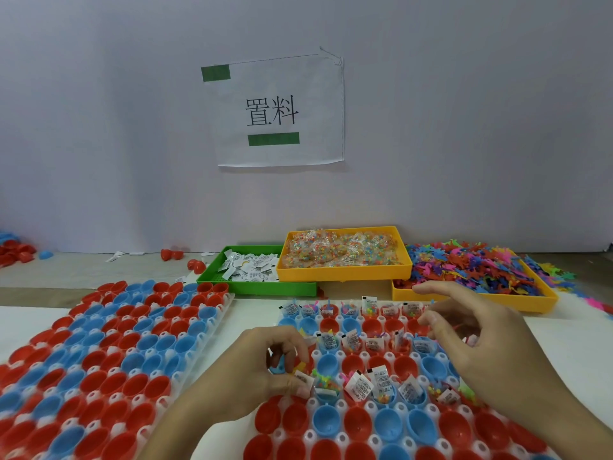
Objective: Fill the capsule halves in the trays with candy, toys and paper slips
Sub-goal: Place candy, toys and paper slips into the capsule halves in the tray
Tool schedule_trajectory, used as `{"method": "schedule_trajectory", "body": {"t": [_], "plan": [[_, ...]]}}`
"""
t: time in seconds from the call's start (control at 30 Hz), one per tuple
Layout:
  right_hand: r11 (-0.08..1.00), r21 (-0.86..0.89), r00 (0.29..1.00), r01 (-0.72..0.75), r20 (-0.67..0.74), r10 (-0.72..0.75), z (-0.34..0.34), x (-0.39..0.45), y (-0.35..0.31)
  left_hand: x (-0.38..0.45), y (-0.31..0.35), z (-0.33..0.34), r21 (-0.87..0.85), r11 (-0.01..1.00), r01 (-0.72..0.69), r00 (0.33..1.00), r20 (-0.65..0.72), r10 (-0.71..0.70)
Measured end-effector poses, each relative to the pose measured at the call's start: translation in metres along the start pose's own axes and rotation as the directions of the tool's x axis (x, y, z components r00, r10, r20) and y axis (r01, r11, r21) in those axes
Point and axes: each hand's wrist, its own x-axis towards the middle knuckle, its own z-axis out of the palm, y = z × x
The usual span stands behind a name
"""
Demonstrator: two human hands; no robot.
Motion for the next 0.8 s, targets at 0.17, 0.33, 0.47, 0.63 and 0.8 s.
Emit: {"method": "schedule_trajectory", "body": {"t": [0.17, 0.33, 0.47, 0.63, 0.8], "plan": [[1.000, -0.001, 1.000, 0.008, 0.001, -0.008, -0.0002, 0.0000, 0.0011, -0.0012, -0.0011, -0.0054, -0.009, 1.000, -0.002, 1.000, -0.013, 0.002], [1.000, -0.002, 1.000, 0.015, 0.014, -0.015, 0.0010, -0.0004, 0.0006, -0.0025, -0.0023, -0.0085, 0.011, 1.000, 0.015, 1.000, -0.015, -0.015], [1.000, 0.000, 0.999, 0.028, 0.024, -0.028, 0.0005, -0.0011, -0.0008, -0.0017, -0.0020, -0.0046, 0.059, 0.998, 0.023, 1.000, 0.004, -0.023], [1.000, 0.002, 0.999, 0.030, 0.030, -0.030, 0.0007, -0.0013, -0.0010, -0.0015, -0.0029, -0.0039, 0.069, 0.997, 0.017, 1.000, 0.000, -0.017], [1.000, 0.001, 0.999, 0.027, 0.036, -0.027, 0.0007, -0.0009, -0.0005, -0.0017, -0.0034, -0.0071, 0.036, 0.998, 0.043, 0.999, -0.001, -0.043]]}}
